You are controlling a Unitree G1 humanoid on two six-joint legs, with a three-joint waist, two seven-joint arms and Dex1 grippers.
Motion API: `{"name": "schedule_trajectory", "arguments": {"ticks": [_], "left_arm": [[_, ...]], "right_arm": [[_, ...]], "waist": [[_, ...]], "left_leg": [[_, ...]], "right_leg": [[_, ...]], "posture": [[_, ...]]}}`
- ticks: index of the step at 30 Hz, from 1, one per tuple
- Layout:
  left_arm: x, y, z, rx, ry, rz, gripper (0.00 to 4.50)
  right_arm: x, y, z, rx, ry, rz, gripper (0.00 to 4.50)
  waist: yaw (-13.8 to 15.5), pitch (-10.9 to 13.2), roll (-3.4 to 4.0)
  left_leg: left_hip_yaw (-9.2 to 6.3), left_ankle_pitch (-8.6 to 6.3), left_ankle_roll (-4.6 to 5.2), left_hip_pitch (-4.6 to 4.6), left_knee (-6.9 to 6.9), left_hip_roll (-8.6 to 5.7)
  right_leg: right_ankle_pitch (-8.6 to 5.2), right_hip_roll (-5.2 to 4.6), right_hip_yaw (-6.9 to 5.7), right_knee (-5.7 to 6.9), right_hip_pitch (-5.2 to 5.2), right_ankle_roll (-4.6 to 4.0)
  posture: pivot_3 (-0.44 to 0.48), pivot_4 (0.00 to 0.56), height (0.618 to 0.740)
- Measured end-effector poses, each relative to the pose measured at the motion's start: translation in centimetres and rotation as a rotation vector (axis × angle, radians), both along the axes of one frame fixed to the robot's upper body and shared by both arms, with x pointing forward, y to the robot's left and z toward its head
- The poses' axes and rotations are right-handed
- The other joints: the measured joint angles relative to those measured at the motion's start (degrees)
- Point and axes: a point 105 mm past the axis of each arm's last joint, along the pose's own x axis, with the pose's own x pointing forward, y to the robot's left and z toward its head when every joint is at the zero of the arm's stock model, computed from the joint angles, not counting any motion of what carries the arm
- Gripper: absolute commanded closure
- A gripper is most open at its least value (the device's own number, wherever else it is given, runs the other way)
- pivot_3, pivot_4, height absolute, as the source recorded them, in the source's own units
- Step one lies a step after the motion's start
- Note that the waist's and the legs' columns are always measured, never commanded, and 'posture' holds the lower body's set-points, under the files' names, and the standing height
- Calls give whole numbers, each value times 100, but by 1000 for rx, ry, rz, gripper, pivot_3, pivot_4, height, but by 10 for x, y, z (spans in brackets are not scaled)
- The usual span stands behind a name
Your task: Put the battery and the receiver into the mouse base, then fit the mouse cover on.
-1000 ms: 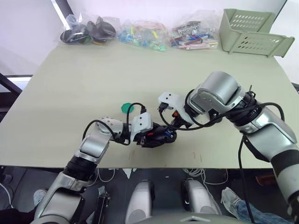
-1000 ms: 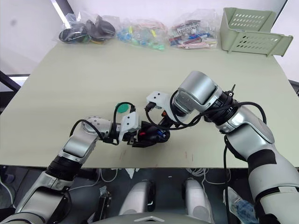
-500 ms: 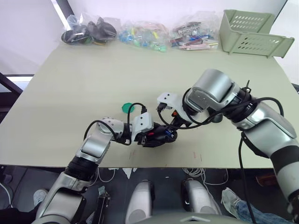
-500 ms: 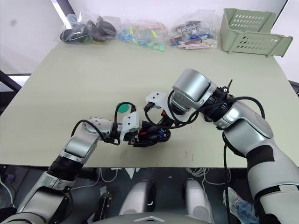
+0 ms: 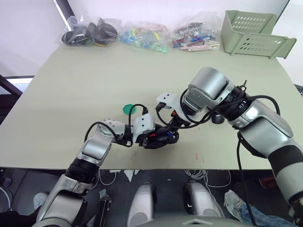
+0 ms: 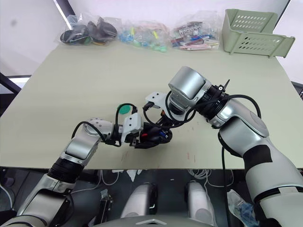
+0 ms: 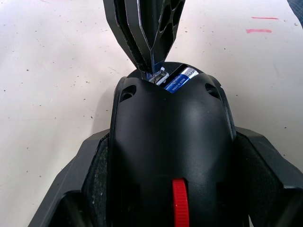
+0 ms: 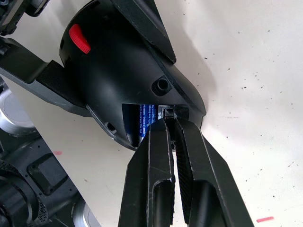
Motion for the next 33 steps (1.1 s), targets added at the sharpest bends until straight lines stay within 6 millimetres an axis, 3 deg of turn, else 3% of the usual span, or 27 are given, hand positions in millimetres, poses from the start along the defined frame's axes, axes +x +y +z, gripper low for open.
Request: {"name": "schedule_trajectory", "arguments": {"ticks": [22, 23, 24, 29, 33], "left_arm": [[2, 2, -1, -15, 24, 29, 1513], [2, 2, -1, -15, 24, 29, 1510], [2, 1, -1, -16, 24, 29, 1510], [1, 0, 0, -26, 22, 25, 1510], [1, -1, 1, -33, 22, 21, 1510]], "right_arm": [[-5, 6, -6, 11, -94, 19, 4500], [-5, 6, -6, 11, -96, 19, 3788], [-7, 6, -6, 15, -92, 23, 3664], [-3, -7, -5, -4, -102, 0, 1283], [0, -24, 3, -3, -121, -7, 1283]], "waist": [[-7, -9, 1], [-7, -9, 1], [-7, -9, 1], [7, -7, 2], [7, -4, 5]], "left_leg": [[-2, 1, 1, 15, 1, 8], [-2, 1, 1, 15, 1, 9], [-2, 1, 1, 15, 1, 9], [-4, 1, 1, 0, 2, 7], [-1, -1, 0, -12, 0, 3]], "right_leg": [[4, 8, 0, 0, 11, -6], [3, 8, 0, 0, 11, -6], [3, 8, 1, 0, 11, -7], [3, 6, -1, -7, 4, -7], [3, 0, 0, -13, -2, -7]], "posture": [[0, 150, 740], [0, 150, 740], [0, 150, 740], [0, 150, 740], [0, 150, 740]]}}
